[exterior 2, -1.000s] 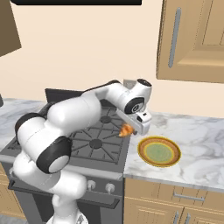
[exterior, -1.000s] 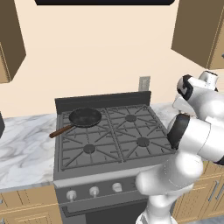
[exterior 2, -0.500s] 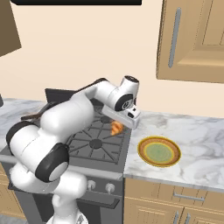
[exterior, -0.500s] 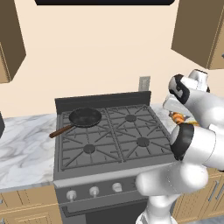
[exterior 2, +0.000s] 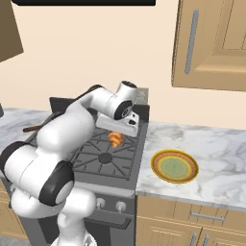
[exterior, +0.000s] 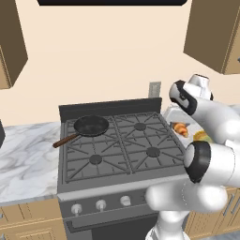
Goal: Pick the croissant and place it on the pan. Then turn on the stove to warm the croissant.
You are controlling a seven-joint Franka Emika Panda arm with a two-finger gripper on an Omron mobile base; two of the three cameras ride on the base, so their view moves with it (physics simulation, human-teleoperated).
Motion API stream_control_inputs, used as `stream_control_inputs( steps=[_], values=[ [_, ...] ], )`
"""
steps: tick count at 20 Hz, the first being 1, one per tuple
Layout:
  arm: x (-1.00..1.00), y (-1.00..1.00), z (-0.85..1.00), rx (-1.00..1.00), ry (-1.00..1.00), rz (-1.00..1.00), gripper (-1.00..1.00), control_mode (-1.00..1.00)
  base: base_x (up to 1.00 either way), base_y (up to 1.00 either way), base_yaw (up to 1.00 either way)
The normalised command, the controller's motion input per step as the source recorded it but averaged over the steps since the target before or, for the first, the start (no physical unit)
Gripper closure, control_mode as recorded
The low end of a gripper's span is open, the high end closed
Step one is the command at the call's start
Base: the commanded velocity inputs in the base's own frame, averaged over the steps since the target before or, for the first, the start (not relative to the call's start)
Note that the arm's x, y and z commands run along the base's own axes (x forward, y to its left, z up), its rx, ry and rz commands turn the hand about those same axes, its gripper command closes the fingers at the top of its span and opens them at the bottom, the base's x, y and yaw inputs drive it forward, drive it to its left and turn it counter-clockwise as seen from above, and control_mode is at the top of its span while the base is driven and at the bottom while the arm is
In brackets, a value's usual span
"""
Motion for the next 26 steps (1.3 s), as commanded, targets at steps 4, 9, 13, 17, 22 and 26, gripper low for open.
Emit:
stream_control_inputs(
  steps=[4, 9, 13, 17, 22, 26],
  values=[
    [0.0, 0.58, 0.09, 0.0, 0.0, 0.4, 1.0, -1.0, 0.0, 0.0, 0.0],
    [0.0, 0.59, 0.15, 0.0, 0.0, 0.39, 1.0, -1.0, 0.0, 0.0, 0.0],
    [0.0, 0.66, 0.15, 0.0, 0.0, 0.35, 1.0, -1.0, 0.0, 0.0, 0.0],
    [0.0, 0.72, 0.1, 0.0, 0.0, 0.3, 1.0, -1.0, 0.0, 0.0, 0.0],
    [0.03, 0.7, 0.01, 0.0, 0.0, 0.29, 1.0, -1.0, 0.0, 0.0, 0.0],
    [0.05, 0.61, 0.0, 0.0, 0.0, 0.26, 1.0, -1.0, 0.0, 0.0, 0.0]
  ],
)
